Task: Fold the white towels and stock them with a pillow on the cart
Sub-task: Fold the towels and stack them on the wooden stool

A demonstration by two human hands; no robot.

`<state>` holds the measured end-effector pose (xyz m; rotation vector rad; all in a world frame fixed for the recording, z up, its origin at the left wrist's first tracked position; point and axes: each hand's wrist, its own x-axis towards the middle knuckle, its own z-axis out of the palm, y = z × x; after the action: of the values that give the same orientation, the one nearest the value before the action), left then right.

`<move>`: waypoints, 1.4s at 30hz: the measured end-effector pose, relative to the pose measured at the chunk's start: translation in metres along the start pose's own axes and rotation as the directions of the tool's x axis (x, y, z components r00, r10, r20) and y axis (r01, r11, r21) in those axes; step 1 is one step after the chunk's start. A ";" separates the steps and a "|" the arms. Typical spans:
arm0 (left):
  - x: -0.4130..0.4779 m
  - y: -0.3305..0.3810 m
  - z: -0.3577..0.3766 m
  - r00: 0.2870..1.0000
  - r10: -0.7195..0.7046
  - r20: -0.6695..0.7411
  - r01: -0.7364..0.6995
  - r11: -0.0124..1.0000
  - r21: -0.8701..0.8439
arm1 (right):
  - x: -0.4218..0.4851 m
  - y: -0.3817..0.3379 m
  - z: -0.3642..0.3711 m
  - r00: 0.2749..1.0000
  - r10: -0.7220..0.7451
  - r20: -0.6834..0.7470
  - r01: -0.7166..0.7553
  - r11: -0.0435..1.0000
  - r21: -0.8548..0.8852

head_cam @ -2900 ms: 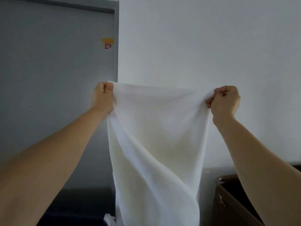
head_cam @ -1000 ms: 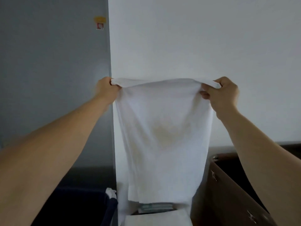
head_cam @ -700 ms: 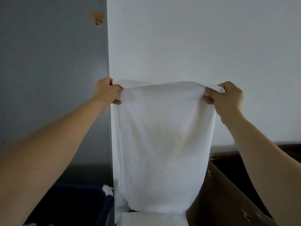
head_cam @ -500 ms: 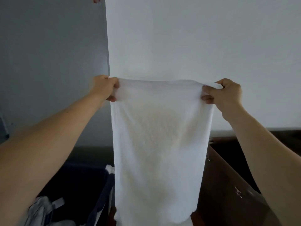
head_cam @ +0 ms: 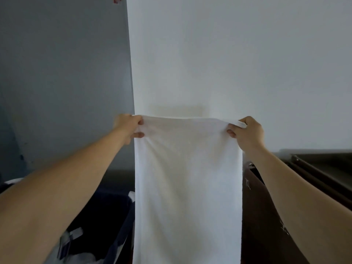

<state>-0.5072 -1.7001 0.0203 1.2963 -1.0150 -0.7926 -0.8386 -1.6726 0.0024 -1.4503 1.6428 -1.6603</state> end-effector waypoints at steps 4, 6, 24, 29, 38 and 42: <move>0.017 0.050 0.002 0.984 0.174 -0.034 -0.176 0.982 -0.072 | 0.026 -0.037 -0.006 0.993 -0.079 -0.083 0.087 0.991 0.104; 0.018 0.075 0.001 0.970 0.236 -0.057 -0.241 0.965 -0.107 | 0.035 -0.060 -0.011 0.986 -0.126 -0.111 0.141 0.980 0.140; -0.162 -0.003 -0.054 0.983 0.124 -0.137 -0.114 0.991 0.075 | -0.094 -0.009 -0.088 0.971 -0.096 0.218 0.100 0.995 -0.005; -0.238 -0.084 -0.090 0.994 -0.101 0.047 0.090 0.977 0.191 | -0.186 0.043 -0.133 0.885 0.110 0.453 -0.003 0.973 -0.232; -0.345 -0.206 -0.141 0.877 -0.459 0.140 0.390 0.851 0.352 | -0.320 0.111 -0.147 0.747 0.407 0.525 -0.077 0.838 -0.539; -0.351 -0.208 -0.144 0.878 -0.454 0.149 0.375 0.847 0.376 | -0.334 0.116 -0.147 0.789 0.380 0.483 -0.072 0.838 -0.542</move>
<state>-0.4914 -1.3522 -0.2357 1.7918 -1.1011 -1.1618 -0.8762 -1.3475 -0.1969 -1.6666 1.8399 -0.5572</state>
